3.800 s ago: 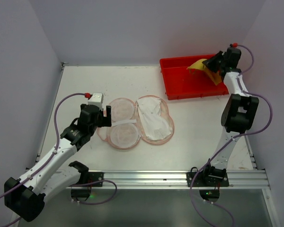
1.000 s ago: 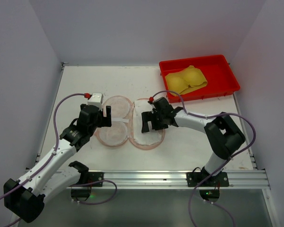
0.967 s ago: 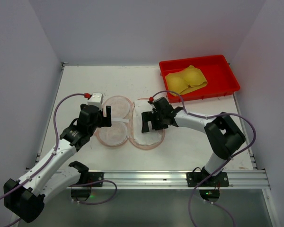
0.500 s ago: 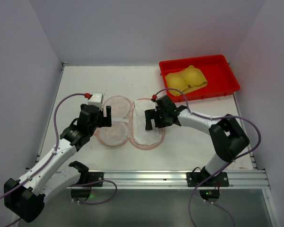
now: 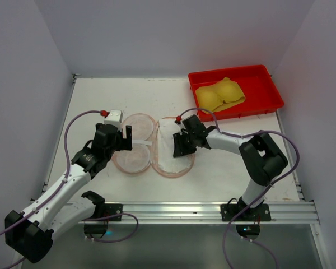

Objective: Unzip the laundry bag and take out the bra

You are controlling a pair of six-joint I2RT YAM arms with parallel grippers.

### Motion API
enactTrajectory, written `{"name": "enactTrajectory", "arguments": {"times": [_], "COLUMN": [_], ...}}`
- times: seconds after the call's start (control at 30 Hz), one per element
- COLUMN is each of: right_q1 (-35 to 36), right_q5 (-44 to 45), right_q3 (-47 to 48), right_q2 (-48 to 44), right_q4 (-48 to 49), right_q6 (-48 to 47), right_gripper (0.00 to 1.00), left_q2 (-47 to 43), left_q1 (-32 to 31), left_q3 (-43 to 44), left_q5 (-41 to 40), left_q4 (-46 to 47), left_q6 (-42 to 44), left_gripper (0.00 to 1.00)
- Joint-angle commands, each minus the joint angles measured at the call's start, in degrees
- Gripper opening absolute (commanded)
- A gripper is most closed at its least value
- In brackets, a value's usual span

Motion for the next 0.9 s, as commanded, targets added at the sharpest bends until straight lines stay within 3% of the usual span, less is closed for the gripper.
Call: {"name": "enactTrajectory", "arguments": {"times": [0.0, 0.1, 0.27, 0.57, 0.87], "right_q1": [0.1, 0.1, 0.1, 0.1, -1.7], "right_q5": [-1.7, -1.6, -2.4, -4.7, -1.8], "right_q3": [0.5, 1.0, 1.9, 7.9, 20.6], "right_q2": [0.5, -1.2, -6.0, -14.6, -18.4], "right_q4": [0.8, -0.1, -1.7, -7.9, -15.4], "right_q6": [-0.5, -0.7, -0.6, -1.6, -2.9], "right_gripper": [0.4, 0.22, 0.08, 0.04, 0.0], "left_q2": [0.1, 0.2, 0.4, 0.8, 0.8], "left_q1": [0.4, 0.4, 0.3, 0.3, 0.4], "left_q3": [0.0, 0.0, 0.1, 0.1, 0.2], "left_q5": [0.3, 0.3, 0.4, 0.4, 0.2], "left_q4": [1.0, 0.9, 1.0, 0.9, 0.9], "left_q6": [0.6, 0.6, 0.6, 0.6, 0.5], "left_gripper": [0.89, 0.89, 0.89, 0.89, 0.89]}}
